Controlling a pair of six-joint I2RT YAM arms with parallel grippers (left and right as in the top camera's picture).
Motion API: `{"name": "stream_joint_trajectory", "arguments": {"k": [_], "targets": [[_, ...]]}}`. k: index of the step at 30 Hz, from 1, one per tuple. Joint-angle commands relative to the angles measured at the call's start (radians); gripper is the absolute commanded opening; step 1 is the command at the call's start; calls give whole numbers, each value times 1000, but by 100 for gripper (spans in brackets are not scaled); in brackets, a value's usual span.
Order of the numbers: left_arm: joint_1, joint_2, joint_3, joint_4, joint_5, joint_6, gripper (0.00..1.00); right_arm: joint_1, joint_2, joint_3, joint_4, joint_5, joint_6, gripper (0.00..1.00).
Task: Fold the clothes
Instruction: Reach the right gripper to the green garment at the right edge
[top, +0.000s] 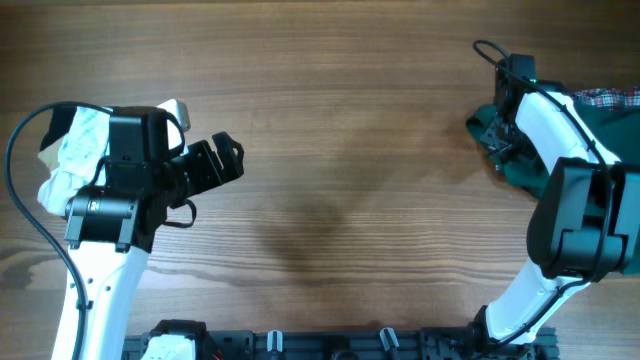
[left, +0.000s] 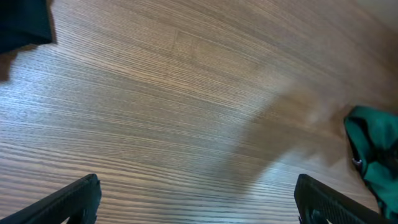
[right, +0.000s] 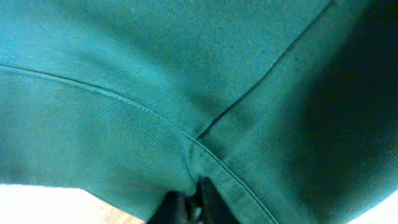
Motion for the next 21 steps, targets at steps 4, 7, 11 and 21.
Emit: {"name": "stream_joint_trajectory", "arguments": {"k": [4,7,11,21], "targets": [[6,5,15,11,20,1,100,24,-288,138,-87,-207,-151,4],[6,5,15,14,20,1,100,45,-474,213,-73,-439,-256,4],[6,5,15,33,20,1,100,118,-648,226,3,-568,-281,4],[6,5,15,35,20,1,100,341,-622,207,-47,-187,-238,25]]}}
